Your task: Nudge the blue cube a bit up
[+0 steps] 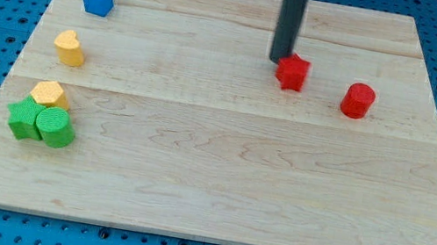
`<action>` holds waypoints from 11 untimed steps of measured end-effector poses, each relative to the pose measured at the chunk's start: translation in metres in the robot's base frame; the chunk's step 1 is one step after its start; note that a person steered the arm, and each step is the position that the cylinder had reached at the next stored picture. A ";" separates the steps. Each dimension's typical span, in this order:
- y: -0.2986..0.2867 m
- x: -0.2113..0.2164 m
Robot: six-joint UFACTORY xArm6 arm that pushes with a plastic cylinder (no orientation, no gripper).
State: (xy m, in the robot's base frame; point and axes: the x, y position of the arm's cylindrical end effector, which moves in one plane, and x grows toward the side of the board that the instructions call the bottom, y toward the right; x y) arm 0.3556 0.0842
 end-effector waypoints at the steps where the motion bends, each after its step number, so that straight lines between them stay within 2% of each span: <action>1: 0.032 0.021; 3: -0.014 -0.003; 4: -0.098 0.003; 5: -0.121 0.003; 8: -0.126 0.001; 11: -0.157 -0.012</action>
State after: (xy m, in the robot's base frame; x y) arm 0.3439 -0.0725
